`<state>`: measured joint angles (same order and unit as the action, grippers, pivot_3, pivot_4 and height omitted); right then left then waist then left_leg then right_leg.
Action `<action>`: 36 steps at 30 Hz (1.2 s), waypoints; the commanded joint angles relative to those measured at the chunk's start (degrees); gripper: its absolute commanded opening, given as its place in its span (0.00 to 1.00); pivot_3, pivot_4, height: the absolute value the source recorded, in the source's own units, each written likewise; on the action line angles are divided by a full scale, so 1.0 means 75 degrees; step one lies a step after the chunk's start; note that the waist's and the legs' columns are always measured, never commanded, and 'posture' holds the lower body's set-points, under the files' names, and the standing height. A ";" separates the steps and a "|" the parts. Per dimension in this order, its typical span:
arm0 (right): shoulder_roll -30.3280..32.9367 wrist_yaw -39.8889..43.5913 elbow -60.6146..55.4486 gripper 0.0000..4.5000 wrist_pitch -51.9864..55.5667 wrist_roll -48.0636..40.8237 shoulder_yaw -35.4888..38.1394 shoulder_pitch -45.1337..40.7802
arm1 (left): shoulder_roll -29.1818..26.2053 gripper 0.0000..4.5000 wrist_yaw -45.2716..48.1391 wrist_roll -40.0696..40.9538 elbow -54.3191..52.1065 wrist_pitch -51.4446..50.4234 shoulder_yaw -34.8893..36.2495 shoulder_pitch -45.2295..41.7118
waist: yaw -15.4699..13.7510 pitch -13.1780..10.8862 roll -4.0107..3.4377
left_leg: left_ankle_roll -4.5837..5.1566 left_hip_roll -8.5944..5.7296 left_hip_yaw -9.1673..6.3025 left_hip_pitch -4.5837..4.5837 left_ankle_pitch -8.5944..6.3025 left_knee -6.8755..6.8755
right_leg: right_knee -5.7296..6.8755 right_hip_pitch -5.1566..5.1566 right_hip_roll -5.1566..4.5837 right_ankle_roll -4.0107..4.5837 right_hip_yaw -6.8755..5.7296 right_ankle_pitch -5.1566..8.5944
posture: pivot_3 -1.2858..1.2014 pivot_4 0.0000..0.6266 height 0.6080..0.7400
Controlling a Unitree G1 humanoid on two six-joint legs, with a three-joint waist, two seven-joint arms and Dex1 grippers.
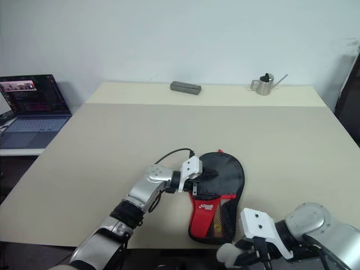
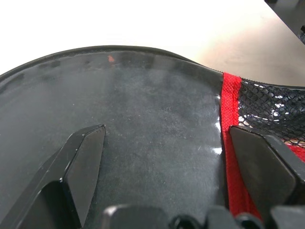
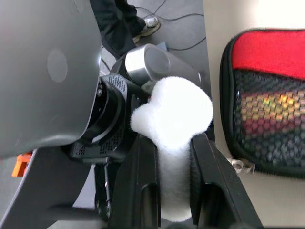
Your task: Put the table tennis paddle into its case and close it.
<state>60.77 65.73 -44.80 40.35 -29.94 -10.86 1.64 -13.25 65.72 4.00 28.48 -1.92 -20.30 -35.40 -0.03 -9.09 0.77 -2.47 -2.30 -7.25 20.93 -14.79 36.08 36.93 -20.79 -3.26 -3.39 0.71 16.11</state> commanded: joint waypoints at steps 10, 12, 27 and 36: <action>-0.0500 -0.0437 0.0456 0.65 -0.0071 -0.0060 0.0210 -0.0678 | 0.0042 1.00 -0.0068 -0.0345 0.0411 -0.0265 -0.0328 0.0309 | 0.0000 0.0005 0.0009 | 0.0000 0.0000 -0.0022 -0.0001 0.0000 0.0001 | 0.0001 0.0002 -0.0001 0.0000 -0.0002 0.0000 | 0.52 0.24 1.00; -0.0568 -0.0470 0.0521 0.65 -0.0082 -0.0199 0.0372 -0.0747 | 0.0055 1.00 -0.0076 -0.0339 0.0390 -0.0270 -0.0333 0.0324 | -0.0001 0.0005 0.0009 | 0.0000 -0.0001 -0.0023 -0.0001 0.0000 0.0001 | 0.0002 0.0002 -0.0001 0.0000 -0.0002 0.0000 | 0.52 0.24 1.00; -0.0278 -0.0061 0.0601 0.99 0.0289 -0.1108 0.0973 -0.0872 | 0.0126 1.00 -0.0072 -0.0362 0.0516 -0.0195 -0.0339 0.0250 | -0.0017 0.0006 0.0009 | 0.0001 -0.0002 -0.0034 -0.0002 0.0000 0.0003 | 0.0000 0.0011 -0.0005 0.0000 -0.0011 0.0000 | 0.52 0.24 1.00; -0.0427 -0.0257 0.0782 0.99 0.0251 -0.1202 0.1140 -0.1240 | 0.0150 1.00 -0.0058 -0.0373 0.0593 -0.0134 -0.0332 0.0178 | -0.0017 0.0005 0.0010 | 0.0001 -0.0002 -0.0032 -0.0003 0.0000 0.0003 | -0.0001 0.0014 -0.0009 -0.0001 -0.0014 0.0000 | 0.52 0.24 1.00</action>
<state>58.25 64.83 -39.31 42.84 -37.69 -4.39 -6.07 -12.55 65.42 3.82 29.59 -1.85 -20.29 -35.95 -0.16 -9.05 0.84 -2.46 -2.32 -7.50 20.89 -14.79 36.10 36.92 -20.67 -3.32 -3.40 0.59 16.10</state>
